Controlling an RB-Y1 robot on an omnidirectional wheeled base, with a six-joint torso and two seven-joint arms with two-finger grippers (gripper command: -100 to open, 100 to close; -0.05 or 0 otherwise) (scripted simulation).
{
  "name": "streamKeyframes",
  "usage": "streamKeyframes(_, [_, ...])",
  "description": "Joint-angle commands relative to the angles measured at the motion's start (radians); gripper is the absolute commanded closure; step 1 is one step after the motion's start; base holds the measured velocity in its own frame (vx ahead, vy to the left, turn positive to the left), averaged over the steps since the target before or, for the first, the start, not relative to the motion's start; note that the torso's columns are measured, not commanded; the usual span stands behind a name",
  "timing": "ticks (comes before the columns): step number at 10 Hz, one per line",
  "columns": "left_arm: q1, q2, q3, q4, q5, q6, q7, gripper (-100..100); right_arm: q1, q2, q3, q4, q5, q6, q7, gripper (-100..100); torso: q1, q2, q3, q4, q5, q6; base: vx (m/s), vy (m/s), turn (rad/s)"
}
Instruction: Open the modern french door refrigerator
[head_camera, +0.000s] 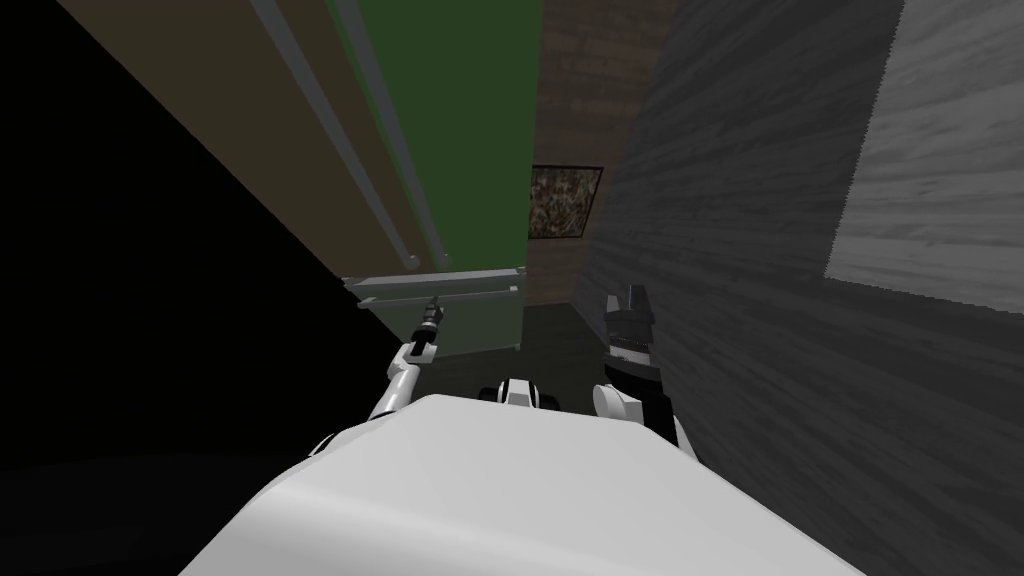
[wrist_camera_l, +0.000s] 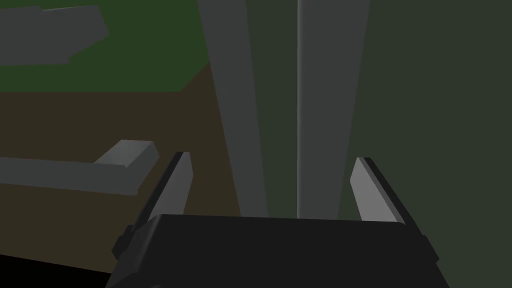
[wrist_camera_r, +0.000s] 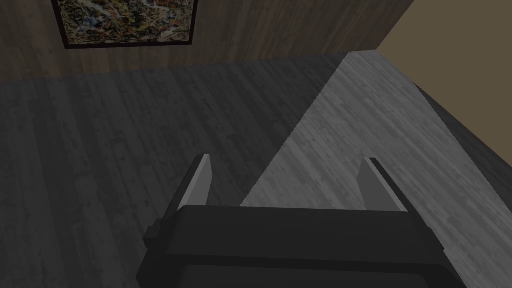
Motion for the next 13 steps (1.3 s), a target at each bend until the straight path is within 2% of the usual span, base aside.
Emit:
streamKeyframes(1, [0.0, -0.015, -0.002, 0.03, 0.008, -0.011, -0.021, -100, 0.0, 0.0, 0.0, 0.0, 0.0, 0.0, 0.0, 0, -0.002, 0.005, 0.003, 0.002, -0.001, 0.0, 0.18, 0.014, -0.019])
streamKeyframes(3, [-0.001, -0.017, -0.001, 0.04, 0.01, -0.016, -0.025, -100, 0.0, 0.0, 0.0, 0.0, 0.0, 0.0, 0.0, 0, -0.001, 0.008, 0.005, 0.003, -0.001, 0.0, 0.133, 0.022, -0.013])
streamKeyframes(4, [-0.018, -0.003, -0.003, 0.036, 0.01, 0.011, -0.016, -100, 0.0, 0.0, 0.0, 0.0, 0.0, 0.0, 0.0, 0, -0.001, 0.012, 0.008, 0.003, 0.0, 0.0, 0.078, 0.021, -0.054])
streamKeyframes(5, [-0.011, -0.01, -0.003, 0.034, 0.01, -0.001, -0.021, -100, 0.0, 0.0, 0.0, 0.0, 0.0, 0.0, 0.0, 0, -0.001, 0.01, 0.007, 0.003, -0.001, 0.0, 0.048, 0.016, -0.019])
streamKeyframes(6, [-0.012, -0.009, -0.003, 0.033, 0.01, 0.004, -0.02, 100, 0.0, 0.0, 0.0, 0.0, 0.0, 0.0, 0.0, 0, -0.001, 0.01, 0.006, 0.003, 0.0, 0.0, 0.007, 0.002, 0.002])
streamKeyframes(13, [0.005, 0.0, -0.018, 0.013, -0.003, 0.02, 0.013, 100, -0.001, 0.0, 0.0, 0.0, 0.0, 0.0, 0.0, 0, -0.003, 0.005, 0.004, 0.006, -0.005, 0.0, -0.158, -0.046, 0.014])
